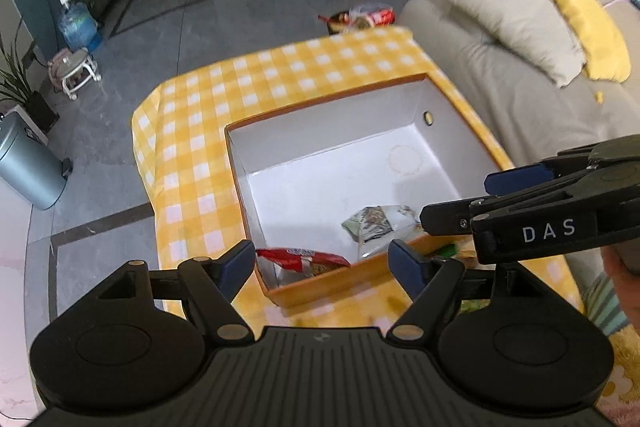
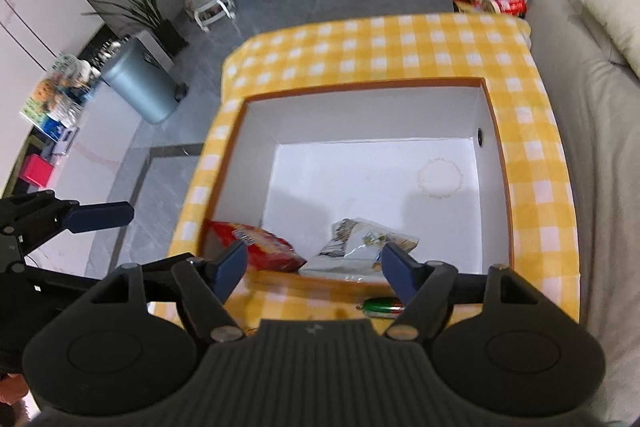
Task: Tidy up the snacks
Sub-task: 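Open both grippers to release the bags inside the box, then withdraw both grippers from the box back toward the snack pile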
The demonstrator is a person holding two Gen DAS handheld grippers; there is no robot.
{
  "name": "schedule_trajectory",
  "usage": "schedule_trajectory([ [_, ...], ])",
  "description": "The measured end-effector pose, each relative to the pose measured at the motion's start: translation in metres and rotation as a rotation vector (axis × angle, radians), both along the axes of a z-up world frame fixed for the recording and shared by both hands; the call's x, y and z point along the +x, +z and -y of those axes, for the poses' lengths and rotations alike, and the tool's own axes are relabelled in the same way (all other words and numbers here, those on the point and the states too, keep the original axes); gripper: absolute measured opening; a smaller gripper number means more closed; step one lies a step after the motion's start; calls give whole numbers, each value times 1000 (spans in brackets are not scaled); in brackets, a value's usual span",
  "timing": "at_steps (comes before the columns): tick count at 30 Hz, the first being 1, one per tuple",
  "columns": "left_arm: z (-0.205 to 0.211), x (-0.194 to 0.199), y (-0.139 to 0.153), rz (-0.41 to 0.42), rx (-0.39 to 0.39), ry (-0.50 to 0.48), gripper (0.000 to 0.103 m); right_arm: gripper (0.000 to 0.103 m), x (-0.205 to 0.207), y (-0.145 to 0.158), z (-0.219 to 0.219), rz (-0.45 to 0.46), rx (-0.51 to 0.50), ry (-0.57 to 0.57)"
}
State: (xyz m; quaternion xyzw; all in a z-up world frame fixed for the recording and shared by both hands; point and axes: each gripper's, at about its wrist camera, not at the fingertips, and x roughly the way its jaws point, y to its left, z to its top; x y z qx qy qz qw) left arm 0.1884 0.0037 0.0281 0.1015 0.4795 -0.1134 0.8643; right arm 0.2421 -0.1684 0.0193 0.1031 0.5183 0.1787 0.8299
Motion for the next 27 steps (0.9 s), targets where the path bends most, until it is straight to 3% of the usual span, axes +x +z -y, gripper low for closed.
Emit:
schedule_trajectory([
  [9,-10,-59,-6,85,-40,-8,89,76,-70,4,1,142,-1,-7],
  [13,-20,-79,-14,117,-65,36,89,75,-94,-9,6,149,10,-2],
  [18,-37,-94,-28,103,-122,100,89,75,-121,-31,8,184,-65,7],
  [24,-39,-101,-59,34,-66,120,89,72,-140,-57,9,178,-134,12],
  [27,-42,-102,-72,17,-68,149,87,69,-136,-74,12,113,-161,-9],
])
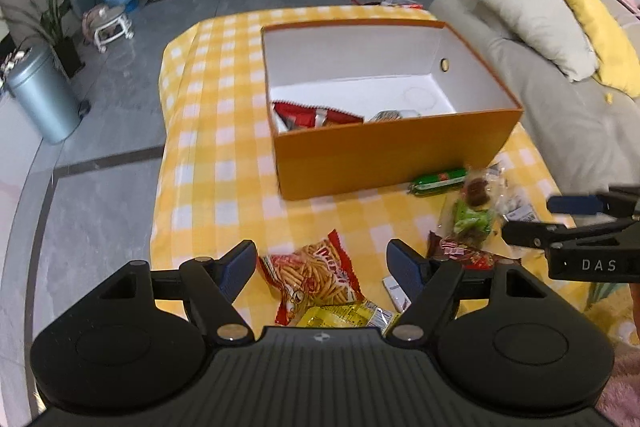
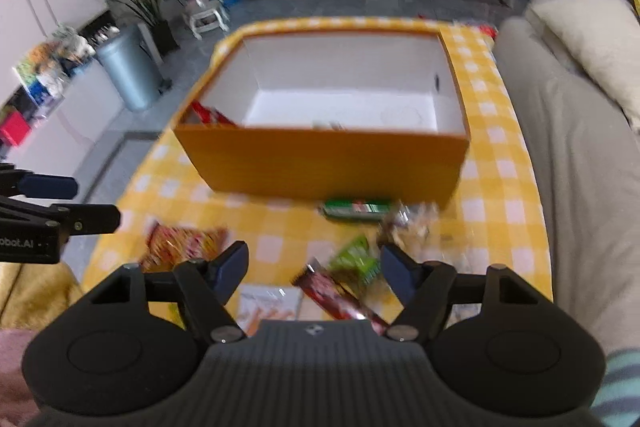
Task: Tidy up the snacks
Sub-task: 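Withdraw both grippers from the box back toward the snack pile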
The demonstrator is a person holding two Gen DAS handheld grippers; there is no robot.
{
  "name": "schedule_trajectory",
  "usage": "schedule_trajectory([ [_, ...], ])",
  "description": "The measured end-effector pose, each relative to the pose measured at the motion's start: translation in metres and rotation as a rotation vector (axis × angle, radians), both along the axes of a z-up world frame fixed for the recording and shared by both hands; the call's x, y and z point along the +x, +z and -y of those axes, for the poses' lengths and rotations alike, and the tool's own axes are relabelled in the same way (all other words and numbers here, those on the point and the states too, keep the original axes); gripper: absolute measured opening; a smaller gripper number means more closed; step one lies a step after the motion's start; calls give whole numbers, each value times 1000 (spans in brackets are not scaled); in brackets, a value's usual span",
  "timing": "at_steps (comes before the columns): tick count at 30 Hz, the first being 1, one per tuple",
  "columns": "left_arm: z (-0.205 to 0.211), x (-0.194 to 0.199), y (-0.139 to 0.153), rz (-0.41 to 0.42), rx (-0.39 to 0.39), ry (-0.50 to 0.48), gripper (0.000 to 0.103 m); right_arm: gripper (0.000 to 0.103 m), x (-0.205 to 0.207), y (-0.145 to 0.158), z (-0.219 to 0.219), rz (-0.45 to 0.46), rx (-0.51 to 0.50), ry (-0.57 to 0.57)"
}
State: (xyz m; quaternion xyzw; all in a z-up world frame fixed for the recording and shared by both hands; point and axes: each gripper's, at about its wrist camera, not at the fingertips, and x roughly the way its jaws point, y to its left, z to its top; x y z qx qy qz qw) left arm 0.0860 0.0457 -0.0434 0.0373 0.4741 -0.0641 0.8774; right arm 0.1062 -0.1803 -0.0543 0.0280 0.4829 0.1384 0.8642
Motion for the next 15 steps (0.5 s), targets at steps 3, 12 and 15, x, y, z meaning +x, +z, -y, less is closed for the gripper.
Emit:
schedule_trajectory([
  [3,-2,4,-7,-31,-6,19,87,66,6,-15,5,-60,-18,-27],
  [12,-5,14,-26,-118,27,61,87,66,16,-31,5,-114,-52,-32],
  [15,-9,19,-36,-158,34,90,87,66,21,-35,5,-129,-45,-40],
])
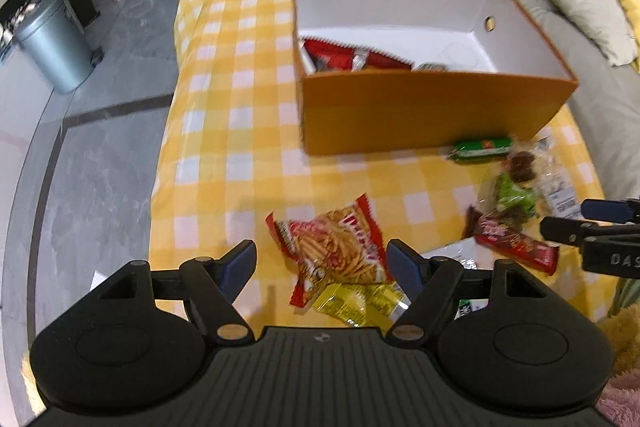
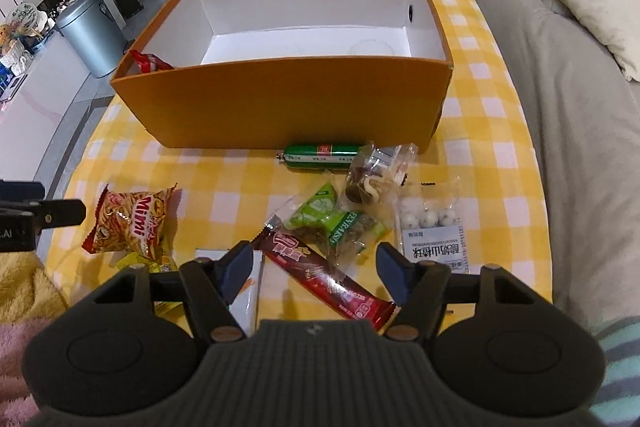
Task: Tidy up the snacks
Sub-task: 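Withdraw both grippers from the box back toward the snack pile, then grasp the red-orange Mimi stick snack bag with the left gripper while the right grasps the green packet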
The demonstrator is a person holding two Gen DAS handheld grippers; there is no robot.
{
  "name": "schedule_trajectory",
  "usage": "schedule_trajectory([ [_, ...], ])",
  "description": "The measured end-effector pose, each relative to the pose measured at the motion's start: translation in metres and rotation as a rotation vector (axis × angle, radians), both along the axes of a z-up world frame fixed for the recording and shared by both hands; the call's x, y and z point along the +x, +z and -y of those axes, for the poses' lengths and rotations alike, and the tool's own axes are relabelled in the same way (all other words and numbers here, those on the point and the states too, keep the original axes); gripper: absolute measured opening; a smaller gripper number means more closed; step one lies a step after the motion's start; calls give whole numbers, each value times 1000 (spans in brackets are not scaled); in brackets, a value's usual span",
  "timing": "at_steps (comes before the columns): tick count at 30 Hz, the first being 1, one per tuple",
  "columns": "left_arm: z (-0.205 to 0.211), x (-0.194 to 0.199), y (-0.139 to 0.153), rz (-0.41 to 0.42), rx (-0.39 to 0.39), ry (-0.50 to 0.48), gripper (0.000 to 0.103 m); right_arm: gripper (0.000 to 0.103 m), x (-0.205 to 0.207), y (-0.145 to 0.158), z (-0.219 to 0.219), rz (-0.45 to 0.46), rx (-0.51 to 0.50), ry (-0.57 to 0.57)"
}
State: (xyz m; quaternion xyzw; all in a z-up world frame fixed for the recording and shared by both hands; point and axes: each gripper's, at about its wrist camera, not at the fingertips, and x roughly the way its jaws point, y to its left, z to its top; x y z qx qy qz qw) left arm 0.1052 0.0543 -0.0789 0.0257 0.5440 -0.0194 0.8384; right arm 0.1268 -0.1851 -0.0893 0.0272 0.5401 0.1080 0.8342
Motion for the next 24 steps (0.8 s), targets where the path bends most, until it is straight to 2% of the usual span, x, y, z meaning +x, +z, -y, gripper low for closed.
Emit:
schedule_trajectory([
  [3,-3,6,-8,-36,-14,20,87,65,6,-4,0,-6,21,-4],
  [5,-4,9,-14,-50,-25,29,87,58,9,-7,-3,-6,24,4],
  [6,-5,10,-17,-55,-30,35,87,57,11,-8,-4,-6,27,9],
  [10,-11,18,-27,-71,-72,74,87,57,19,-15,-4,-7,66,14],
  [15,-21,26,-43,-102,-117,134,87,57,28,-28,-6,-29,65,26],
  [24,-25,35,-58,-144,-150,155,86,58,41,-48,-2,-76,64,7],
])
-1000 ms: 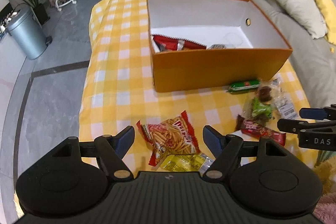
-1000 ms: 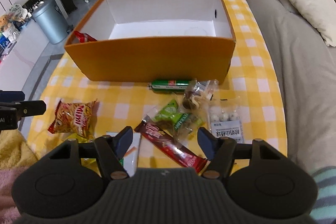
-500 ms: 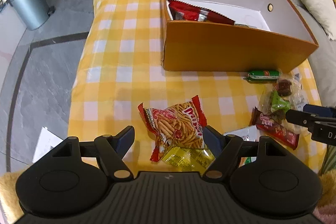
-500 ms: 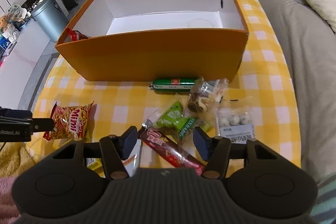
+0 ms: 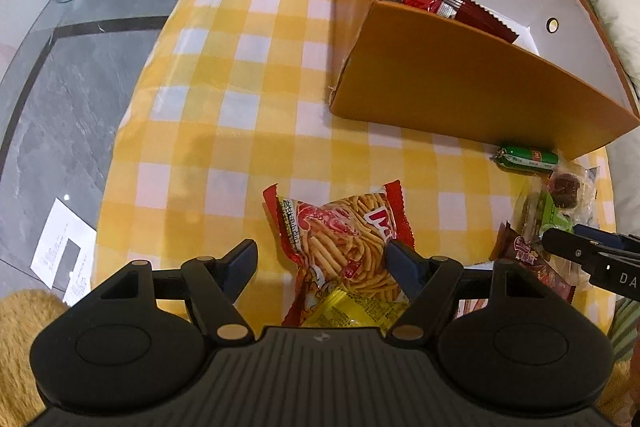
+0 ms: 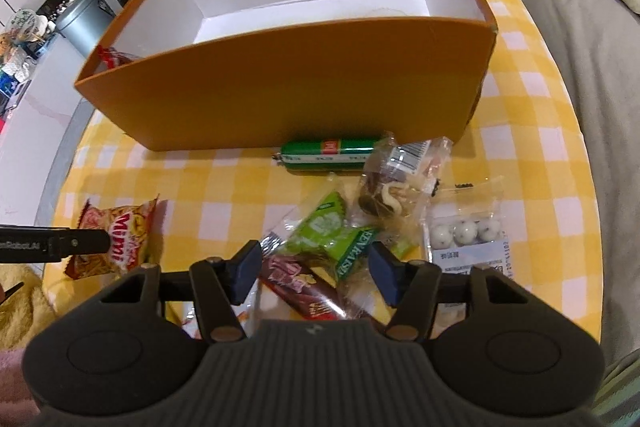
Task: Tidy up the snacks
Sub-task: 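Grasp the red-orange Mimi stick snack bag with the left gripper while the right grasps the green packet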
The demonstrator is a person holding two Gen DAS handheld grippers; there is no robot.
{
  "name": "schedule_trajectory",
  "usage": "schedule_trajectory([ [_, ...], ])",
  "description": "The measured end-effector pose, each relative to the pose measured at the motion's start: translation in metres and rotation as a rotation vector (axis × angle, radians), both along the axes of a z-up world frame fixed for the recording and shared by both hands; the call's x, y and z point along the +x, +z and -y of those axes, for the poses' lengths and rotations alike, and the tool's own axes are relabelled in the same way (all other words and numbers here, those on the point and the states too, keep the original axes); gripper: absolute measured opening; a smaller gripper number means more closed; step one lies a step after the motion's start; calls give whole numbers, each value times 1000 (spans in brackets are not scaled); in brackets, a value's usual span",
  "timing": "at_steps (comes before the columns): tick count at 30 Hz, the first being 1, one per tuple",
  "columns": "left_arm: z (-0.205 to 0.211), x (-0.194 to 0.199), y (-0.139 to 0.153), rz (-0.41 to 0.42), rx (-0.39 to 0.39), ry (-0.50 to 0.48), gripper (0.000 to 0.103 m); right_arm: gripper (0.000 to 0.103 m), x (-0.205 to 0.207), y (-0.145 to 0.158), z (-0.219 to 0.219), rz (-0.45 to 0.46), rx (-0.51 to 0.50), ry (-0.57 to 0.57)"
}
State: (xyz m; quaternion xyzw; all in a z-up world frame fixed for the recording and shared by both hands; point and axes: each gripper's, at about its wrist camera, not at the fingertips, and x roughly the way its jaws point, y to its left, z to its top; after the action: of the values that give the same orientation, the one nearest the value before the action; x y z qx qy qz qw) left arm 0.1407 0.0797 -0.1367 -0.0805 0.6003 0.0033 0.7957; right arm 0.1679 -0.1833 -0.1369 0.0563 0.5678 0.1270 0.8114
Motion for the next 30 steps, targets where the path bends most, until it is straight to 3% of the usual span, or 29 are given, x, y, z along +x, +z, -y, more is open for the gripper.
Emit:
schedule_trajectory([
  [8,-2,5,-12,-30,-49,13,69,58,10,-10,-1,-27,-34,-8],
  [19,3,8,-17,-26,-26,-3,67,55,18,-16,-9,-31,-74,-7],
  [26,6,8,-11,-10,-15,6,53,45,19,-12,-12,-15,-80,-5],
  [30,5,7,-6,1,-10,22,51,42,19,-11,-8,-15,-61,-20],
])
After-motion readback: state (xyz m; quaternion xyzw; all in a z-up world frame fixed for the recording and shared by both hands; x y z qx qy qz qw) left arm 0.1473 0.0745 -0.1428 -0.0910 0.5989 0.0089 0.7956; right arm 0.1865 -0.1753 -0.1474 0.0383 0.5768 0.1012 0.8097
